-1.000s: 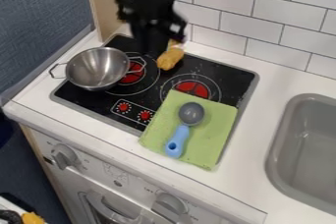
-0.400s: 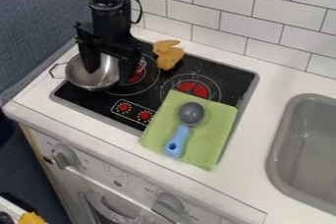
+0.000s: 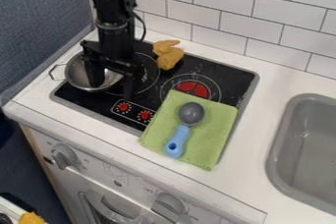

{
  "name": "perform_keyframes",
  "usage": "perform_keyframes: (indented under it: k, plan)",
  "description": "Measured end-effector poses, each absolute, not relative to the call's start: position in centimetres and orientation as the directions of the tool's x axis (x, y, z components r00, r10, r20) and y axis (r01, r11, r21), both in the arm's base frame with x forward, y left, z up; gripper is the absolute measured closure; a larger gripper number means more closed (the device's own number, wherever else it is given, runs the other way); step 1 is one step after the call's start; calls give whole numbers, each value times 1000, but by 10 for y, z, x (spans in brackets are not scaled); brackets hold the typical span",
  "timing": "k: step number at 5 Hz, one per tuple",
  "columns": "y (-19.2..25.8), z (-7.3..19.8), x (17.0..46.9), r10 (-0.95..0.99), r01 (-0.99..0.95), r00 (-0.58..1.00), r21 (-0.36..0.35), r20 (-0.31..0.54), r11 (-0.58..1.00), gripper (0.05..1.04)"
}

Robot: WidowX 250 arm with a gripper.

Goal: Move the pot to upper right of the burner

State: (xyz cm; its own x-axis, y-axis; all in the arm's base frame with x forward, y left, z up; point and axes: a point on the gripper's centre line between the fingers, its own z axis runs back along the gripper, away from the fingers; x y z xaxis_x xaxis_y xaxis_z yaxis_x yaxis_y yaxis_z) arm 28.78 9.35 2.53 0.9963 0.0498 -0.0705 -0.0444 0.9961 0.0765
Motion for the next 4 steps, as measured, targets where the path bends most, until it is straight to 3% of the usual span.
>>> perform_keyframes:
  k: [1, 3, 4]
  plan:
    - [94, 19, 291, 52, -45, 995, 82, -83, 996, 118]
    - [94, 18, 292, 42, -36, 996, 77, -72, 996, 716]
    - [92, 20, 293, 40, -35, 997, 71, -68, 997, 894]
